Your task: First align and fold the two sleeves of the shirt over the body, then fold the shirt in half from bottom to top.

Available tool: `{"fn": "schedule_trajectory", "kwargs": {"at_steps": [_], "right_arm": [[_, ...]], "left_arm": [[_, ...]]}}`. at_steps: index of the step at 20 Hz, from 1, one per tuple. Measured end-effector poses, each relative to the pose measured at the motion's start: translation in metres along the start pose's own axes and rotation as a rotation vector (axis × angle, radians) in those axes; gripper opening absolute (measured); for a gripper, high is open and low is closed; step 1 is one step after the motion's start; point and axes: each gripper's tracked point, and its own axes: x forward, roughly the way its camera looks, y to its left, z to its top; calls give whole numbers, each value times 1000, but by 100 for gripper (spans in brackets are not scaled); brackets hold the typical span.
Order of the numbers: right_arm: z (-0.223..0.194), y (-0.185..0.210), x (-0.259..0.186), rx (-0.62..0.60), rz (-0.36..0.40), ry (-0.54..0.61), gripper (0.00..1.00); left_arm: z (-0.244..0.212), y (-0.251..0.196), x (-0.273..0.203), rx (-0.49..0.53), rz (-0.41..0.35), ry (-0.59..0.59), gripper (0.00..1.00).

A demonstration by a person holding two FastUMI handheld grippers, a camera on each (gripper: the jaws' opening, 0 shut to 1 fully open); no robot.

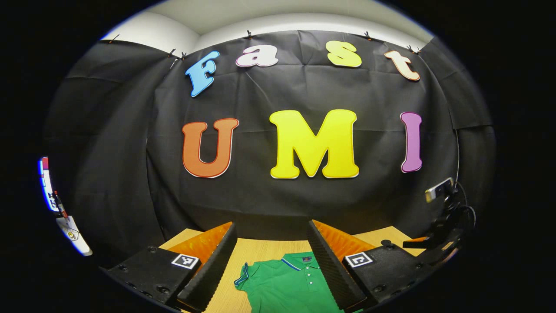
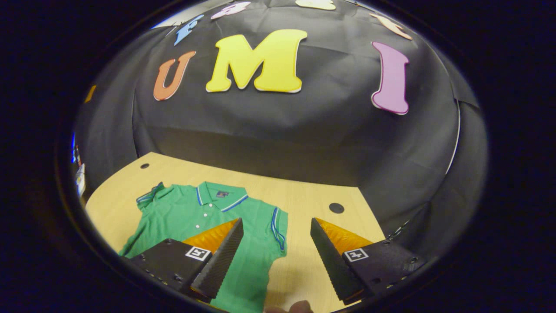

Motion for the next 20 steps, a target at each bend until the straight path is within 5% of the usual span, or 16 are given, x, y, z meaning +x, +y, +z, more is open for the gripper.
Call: {"fn": "schedule_trajectory", "kwargs": {"at_steps": [12,15,20], "right_arm": [[-75,-3,105,-58,84,221,94],[-77,0,115,-34,110,245,82],[-89,-3,130,0,126,311,46]], "left_arm": [[-23,-5,16,8,53,76,100],[-27,-8,18,11,61,88,100],[-30,-17,17,20,59,103,100]]}}
